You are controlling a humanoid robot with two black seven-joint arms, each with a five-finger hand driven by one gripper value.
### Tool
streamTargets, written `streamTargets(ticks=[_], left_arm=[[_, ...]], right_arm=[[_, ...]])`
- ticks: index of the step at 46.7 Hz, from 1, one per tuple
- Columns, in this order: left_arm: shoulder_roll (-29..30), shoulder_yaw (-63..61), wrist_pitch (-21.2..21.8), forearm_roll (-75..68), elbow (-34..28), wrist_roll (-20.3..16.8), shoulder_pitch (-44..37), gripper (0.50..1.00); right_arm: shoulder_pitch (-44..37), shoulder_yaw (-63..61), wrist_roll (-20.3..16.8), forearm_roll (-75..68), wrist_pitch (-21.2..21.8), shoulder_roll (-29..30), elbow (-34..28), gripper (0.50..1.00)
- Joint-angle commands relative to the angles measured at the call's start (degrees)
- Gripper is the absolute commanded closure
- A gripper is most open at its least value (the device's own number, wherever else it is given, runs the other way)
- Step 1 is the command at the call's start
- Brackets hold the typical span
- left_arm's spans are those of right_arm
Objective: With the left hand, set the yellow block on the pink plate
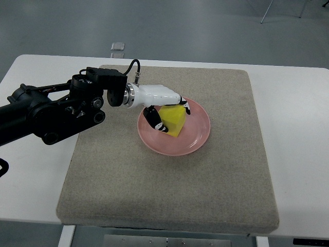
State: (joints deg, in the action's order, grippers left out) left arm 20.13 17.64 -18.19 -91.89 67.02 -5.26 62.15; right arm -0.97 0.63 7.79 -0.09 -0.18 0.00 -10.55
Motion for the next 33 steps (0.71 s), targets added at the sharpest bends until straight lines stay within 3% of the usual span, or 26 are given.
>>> streamTargets(ticks=[1, 22, 33], left_arm=[[1.32, 0.12, -0.09, 3.11, 0.13, -0.02, -0.01, 0.506], [10.02, 5.83, -0.88, 40.19, -0.92, -0.02, -0.01, 0.504], [10.64, 6.09, -0.26, 59.62, -12.51, -0.02, -0.09, 0.504]], right_arm=[[0.0, -0.02, -0.05, 0.0, 0.0, 0.0, 0.0, 0.576], [0.0, -0.02, 0.03, 0.0, 0.0, 0.0, 0.0, 0.576], [0.0, -0.02, 0.03, -0.09, 0.0, 0.0, 0.0, 0.576]])
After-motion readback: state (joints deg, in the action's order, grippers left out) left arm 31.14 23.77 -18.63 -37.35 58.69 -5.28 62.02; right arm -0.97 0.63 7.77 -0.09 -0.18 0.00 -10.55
